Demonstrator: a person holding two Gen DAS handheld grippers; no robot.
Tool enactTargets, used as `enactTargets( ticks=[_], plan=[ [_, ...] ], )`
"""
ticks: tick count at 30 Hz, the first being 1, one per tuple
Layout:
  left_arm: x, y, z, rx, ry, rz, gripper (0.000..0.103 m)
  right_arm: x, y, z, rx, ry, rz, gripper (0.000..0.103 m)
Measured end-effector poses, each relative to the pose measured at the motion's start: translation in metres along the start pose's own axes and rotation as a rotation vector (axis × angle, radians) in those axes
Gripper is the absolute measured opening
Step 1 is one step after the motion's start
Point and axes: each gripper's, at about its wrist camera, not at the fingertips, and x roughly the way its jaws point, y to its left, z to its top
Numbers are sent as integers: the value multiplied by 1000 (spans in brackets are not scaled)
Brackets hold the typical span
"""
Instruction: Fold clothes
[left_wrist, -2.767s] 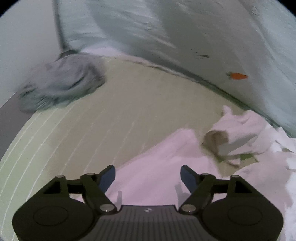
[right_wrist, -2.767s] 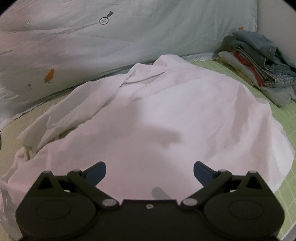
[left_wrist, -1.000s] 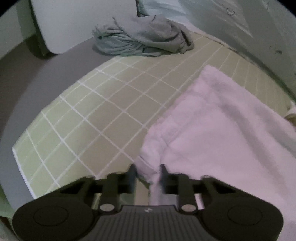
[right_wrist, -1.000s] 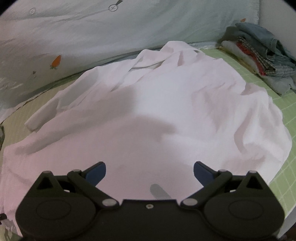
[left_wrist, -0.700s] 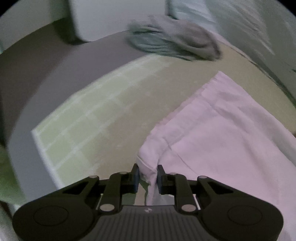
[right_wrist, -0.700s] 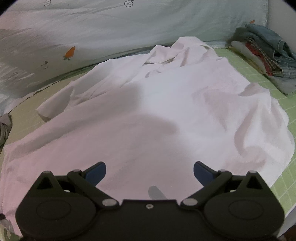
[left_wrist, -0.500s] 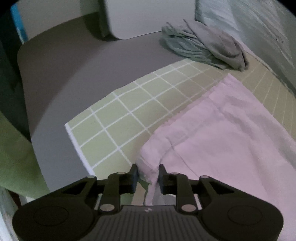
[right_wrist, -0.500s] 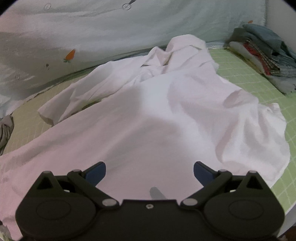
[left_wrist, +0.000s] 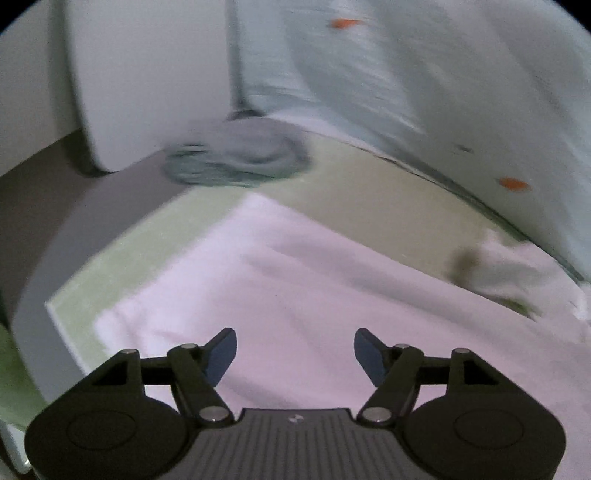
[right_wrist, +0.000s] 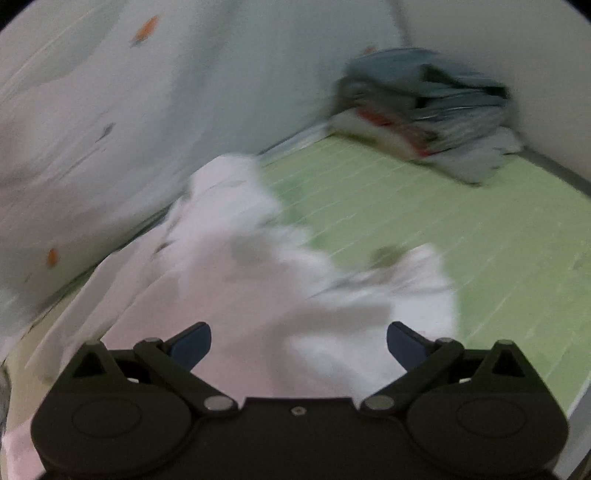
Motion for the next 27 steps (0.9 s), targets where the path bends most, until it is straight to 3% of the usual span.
enactTargets(
  ticks=[5,6,8,13,16,18,21,24,25,26,27],
  plan=[
    [-28,-82,-34,96,6,-82,72,39,-78,23,91,31,-24,101],
    [-32,-95,-40,113,6,-88,72,50,-89,26,96,60,-6,98],
    [-41,-119,-53,139,6,-98,72,70,-101,29,94,121,49,82],
    [-62,-168,-86,176,16,-102,73,109,-112,30,78,262,203,70],
    [-69,-187,-97,200,12,-89,73,107,-107,36,-6,243,245,13],
    [-72,-196,-102,212,10,-79,73,79,-107,44,-49,119,252,11],
    [-79,-205,-104,214,-5,-57,73,4,-102,58,-231,-171,220,10],
    [-82,-207,-104,199,-19,-36,73,-37,-106,54,-317,-349,47,12],
    [-81,-207,-103,192,-13,-30,73,-36,-110,52,-326,-352,-27,19],
    [-78,-206,-103,184,-6,-25,73,-19,-118,51,-328,-287,-102,30],
    [-76,-205,-103,177,2,-19,73,6,-128,49,-329,-161,-177,34]
  ],
)
